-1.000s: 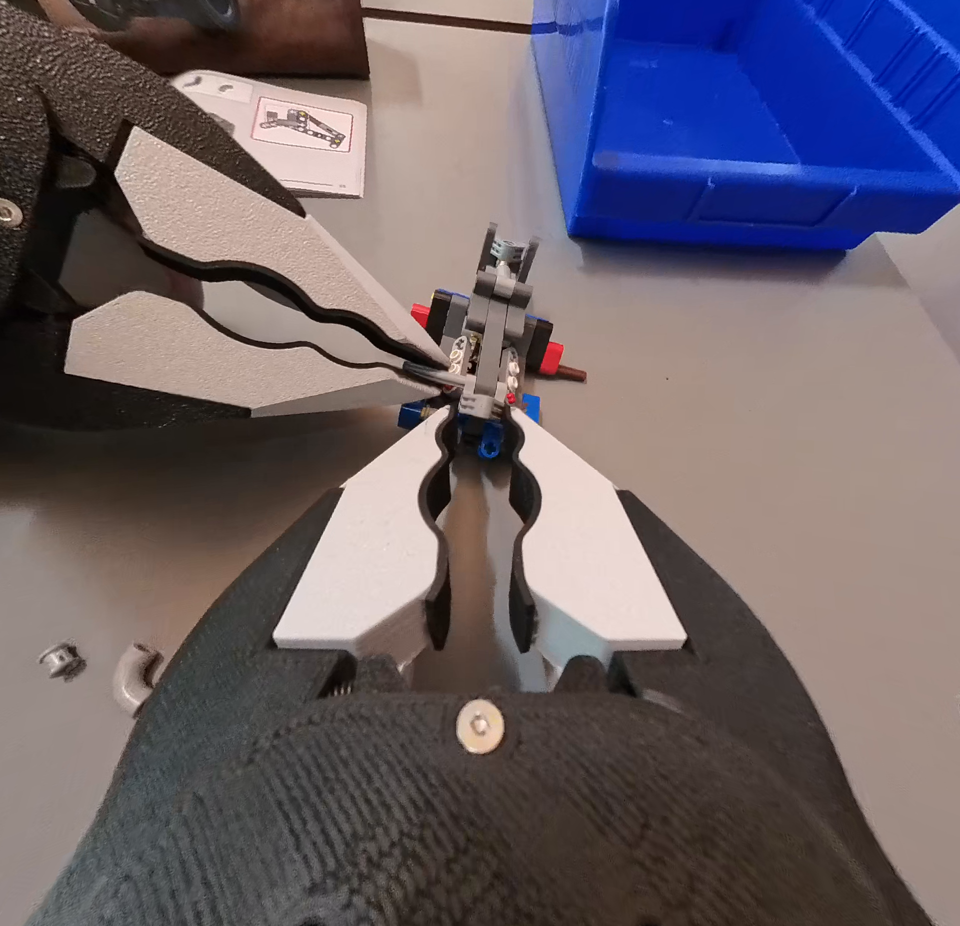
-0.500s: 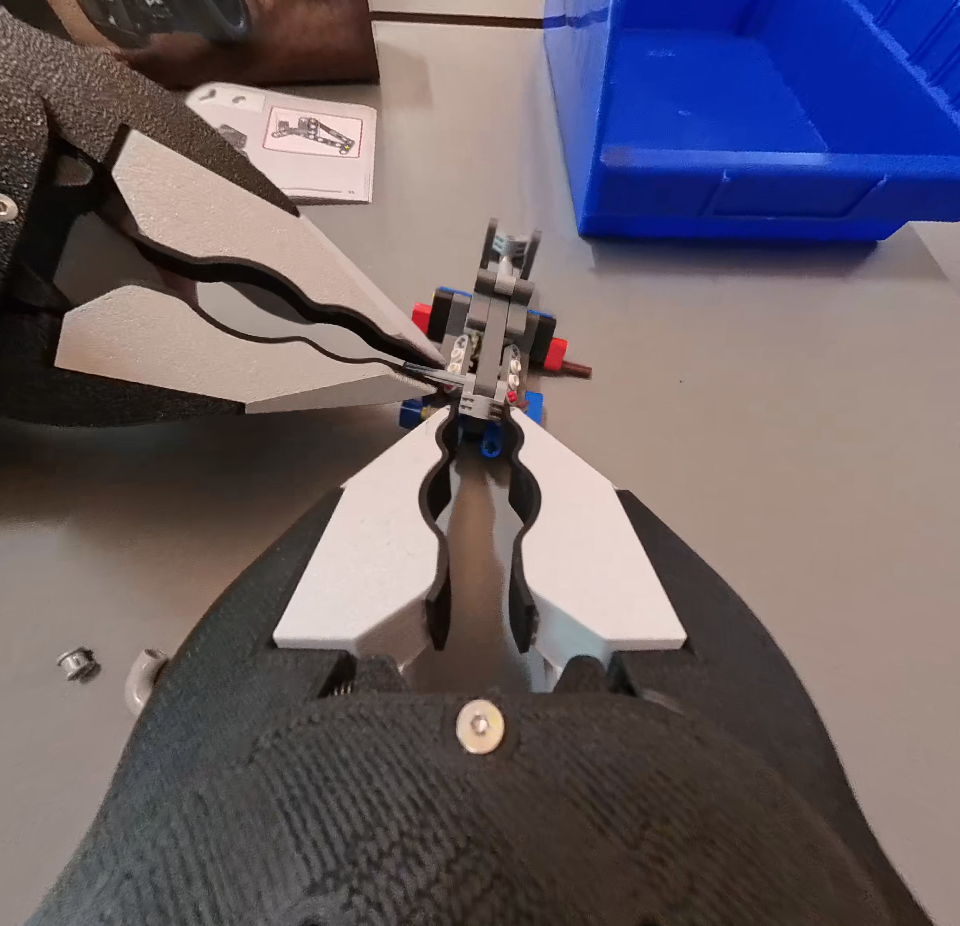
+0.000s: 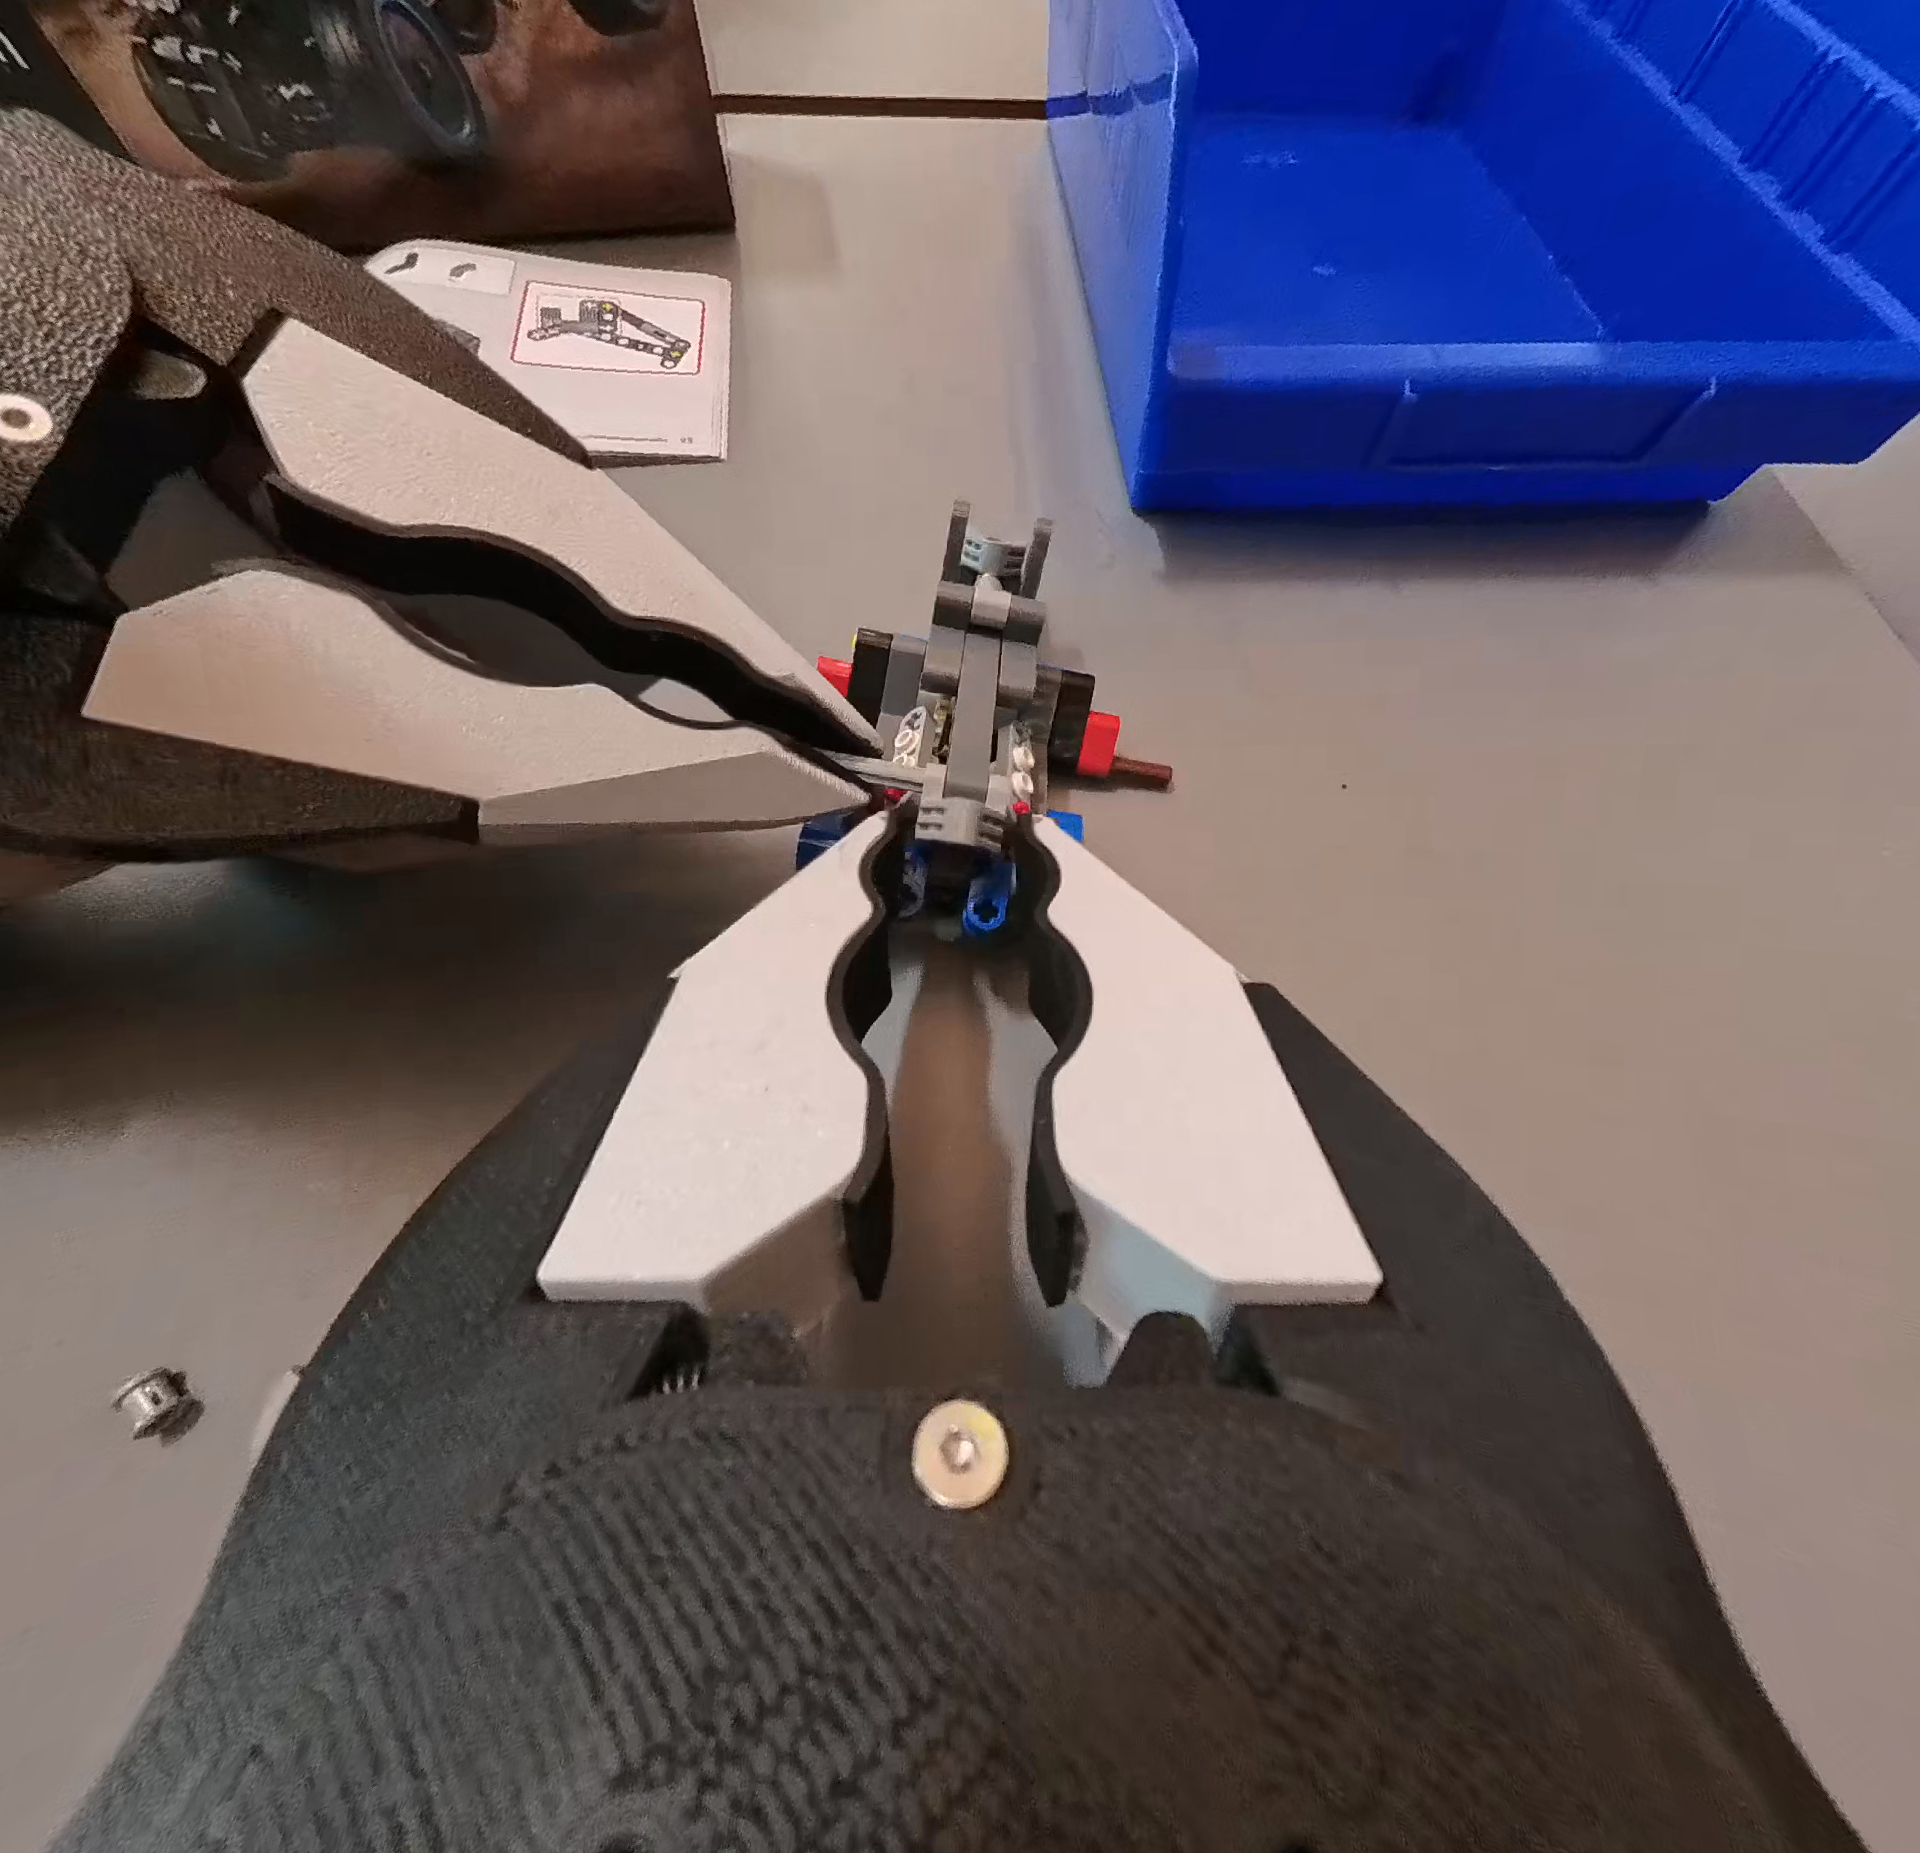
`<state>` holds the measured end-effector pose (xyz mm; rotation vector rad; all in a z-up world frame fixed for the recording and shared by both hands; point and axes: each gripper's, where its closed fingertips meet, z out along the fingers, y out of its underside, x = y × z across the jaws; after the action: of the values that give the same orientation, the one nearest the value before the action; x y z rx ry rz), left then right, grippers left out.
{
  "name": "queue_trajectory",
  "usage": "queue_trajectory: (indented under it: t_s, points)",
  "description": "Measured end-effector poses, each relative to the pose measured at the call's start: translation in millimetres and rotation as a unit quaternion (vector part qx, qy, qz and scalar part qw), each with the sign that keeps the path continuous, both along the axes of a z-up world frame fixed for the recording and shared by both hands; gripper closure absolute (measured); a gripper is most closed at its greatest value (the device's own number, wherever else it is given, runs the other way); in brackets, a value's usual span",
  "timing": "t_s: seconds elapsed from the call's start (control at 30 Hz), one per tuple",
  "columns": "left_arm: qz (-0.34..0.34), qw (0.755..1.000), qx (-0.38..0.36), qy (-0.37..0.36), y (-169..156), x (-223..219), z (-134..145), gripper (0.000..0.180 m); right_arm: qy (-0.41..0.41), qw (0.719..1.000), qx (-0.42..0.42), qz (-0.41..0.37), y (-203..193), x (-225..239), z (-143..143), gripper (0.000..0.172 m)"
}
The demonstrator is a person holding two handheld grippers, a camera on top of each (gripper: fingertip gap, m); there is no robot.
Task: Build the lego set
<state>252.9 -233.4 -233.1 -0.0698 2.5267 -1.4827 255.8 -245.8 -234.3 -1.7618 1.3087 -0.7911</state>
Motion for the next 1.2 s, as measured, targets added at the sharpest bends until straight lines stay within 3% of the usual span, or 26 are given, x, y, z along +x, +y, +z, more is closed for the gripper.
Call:
queue_trajectory:
  t_s: [0.27,0.43,0.67,1.2]
  points:
    - [0.002,0.997,-0.004,0.075,-0.4,-2.7,-2.5,0.180,0.009,1.000,0.012,0.005,0.9,0.3,-1.6,0.158]
    - [-0.013,0.999,0.028,-0.021,2.6,-0.7,-7.2,0.179,0.014,1.000,0.004,0.015,2.9,0.9,-4.0,0.158]
    - [-0.007,0.997,0.035,-0.066,0.5,-0.3,-7.7,0.180,0.021,0.999,-0.005,0.030,1.9,-2.1,-6.6,0.158]
    - [0.007,0.998,0.040,-0.056,-4.4,5.9,-9.8,0.180,0.023,0.998,-0.053,0.034,4.8,1.0,-11.8,0.158]
